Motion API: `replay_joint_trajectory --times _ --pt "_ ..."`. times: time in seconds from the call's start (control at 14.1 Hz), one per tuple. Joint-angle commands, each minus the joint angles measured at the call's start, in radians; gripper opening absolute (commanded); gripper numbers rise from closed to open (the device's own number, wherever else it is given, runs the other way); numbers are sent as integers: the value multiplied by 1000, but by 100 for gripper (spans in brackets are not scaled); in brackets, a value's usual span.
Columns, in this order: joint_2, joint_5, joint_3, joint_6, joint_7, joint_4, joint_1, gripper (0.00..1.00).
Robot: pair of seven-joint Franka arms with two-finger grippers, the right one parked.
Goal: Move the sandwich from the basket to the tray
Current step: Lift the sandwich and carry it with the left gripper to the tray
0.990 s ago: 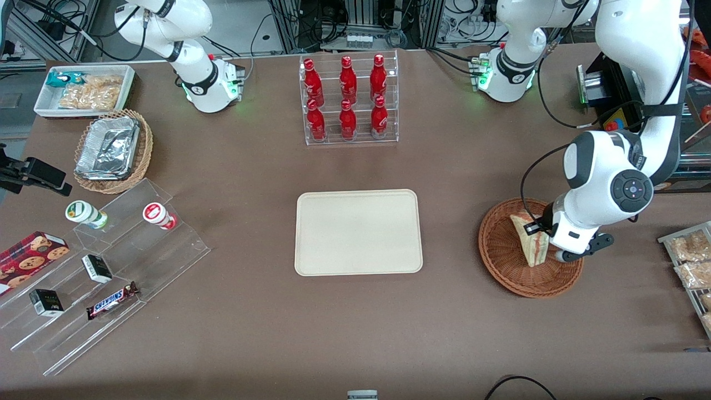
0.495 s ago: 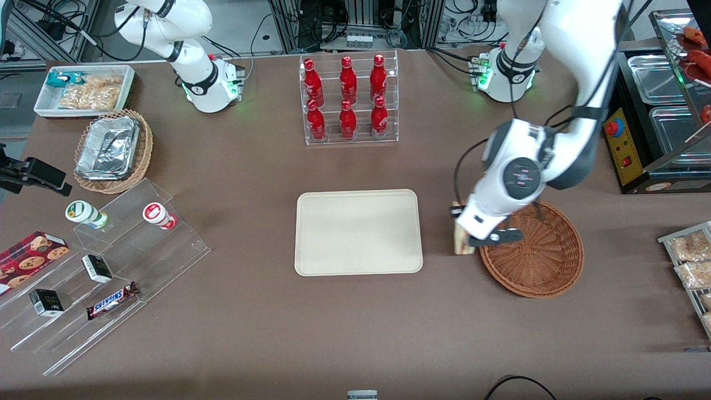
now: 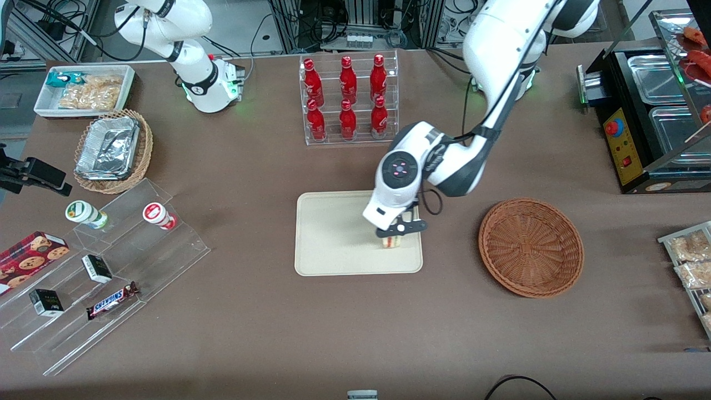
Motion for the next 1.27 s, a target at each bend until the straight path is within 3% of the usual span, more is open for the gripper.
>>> replay_joint_trajectory --times 0.0,0.57,0.64,0.71,0.78,1.2 --pt "91 7 18 -15 -69 133 -61 8" --pt "171 92 19 108 -139 154 -101 12" --pt "174 92 19 108 -149 154 -101 29" --pt "173 92 18 108 -143 154 -100 56" --pt "171 92 18 109 -154 153 -100 100" --pt "90 106 30 74 -151 147 -97 100"
